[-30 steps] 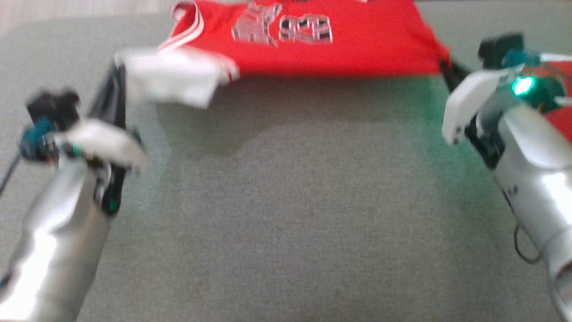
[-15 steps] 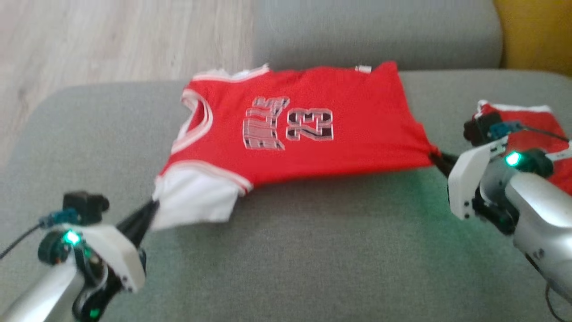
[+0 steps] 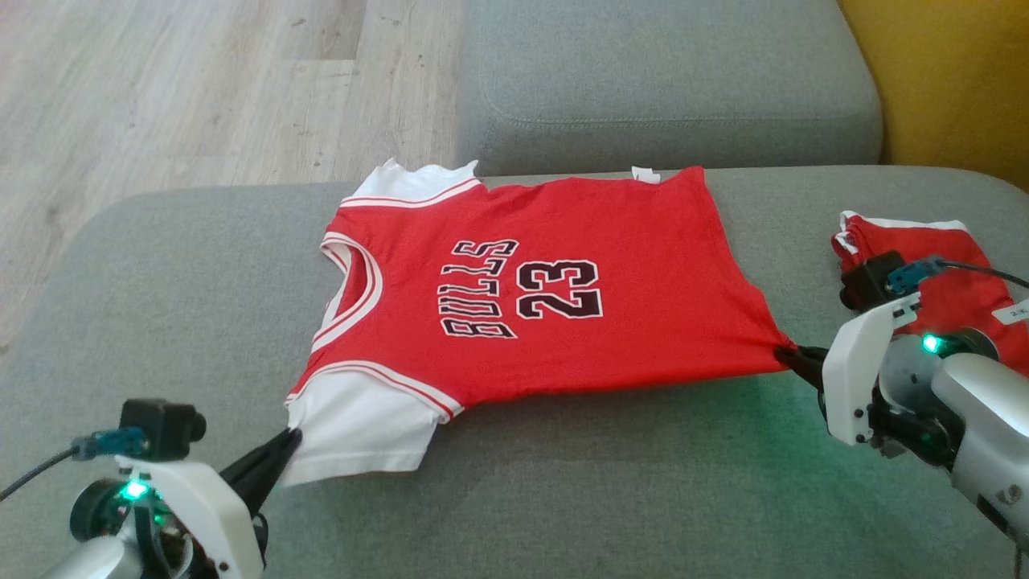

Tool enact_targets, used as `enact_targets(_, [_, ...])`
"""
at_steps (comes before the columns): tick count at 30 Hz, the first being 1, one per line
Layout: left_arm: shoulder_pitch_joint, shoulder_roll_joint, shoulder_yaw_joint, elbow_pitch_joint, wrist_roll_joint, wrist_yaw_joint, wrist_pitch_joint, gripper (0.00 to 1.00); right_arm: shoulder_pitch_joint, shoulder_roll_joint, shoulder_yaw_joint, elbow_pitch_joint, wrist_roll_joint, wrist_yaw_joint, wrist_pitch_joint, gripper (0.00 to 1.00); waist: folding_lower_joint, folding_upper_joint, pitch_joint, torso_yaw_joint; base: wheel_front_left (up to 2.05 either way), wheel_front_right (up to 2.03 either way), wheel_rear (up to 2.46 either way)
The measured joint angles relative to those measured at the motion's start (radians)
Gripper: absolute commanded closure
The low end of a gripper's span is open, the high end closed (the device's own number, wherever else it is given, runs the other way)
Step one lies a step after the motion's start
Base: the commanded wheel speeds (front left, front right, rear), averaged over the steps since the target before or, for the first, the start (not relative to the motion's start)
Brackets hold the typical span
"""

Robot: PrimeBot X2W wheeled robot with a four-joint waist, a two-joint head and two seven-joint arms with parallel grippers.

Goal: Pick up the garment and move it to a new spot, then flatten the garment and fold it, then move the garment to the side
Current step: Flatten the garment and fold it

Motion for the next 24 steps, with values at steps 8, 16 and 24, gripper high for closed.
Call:
enact_targets(8, [-0.032,0.002,0.009,0.011,0.013,0.027,0.019,1.00,-0.004,-0.001,0.006,-0.005,0.023,0.000,-0.011,1.00,0.0000,0.0000,0.033,0.000,0.00,0.00,0.00])
enact_targets(16, [-0.193,-0.018,-0.012,0.116,0.065,0.001,0.091,1.00,-0.096,0.009,-0.006,0.019,0.028,0.000,-0.011,1.00,0.0002,0.0000,0.099,-0.001,0.00,0.00,0.00])
enact_targets(24, [-0.407,-0.074,-0.046,0.294,0.126,-0.049,0.158,1.00,-0.192,0.051,-0.014,0.084,0.037,0.000,0.036,1.00,0.0002,0.0000,0.184,-0.002,0.00,0.00,0.00])
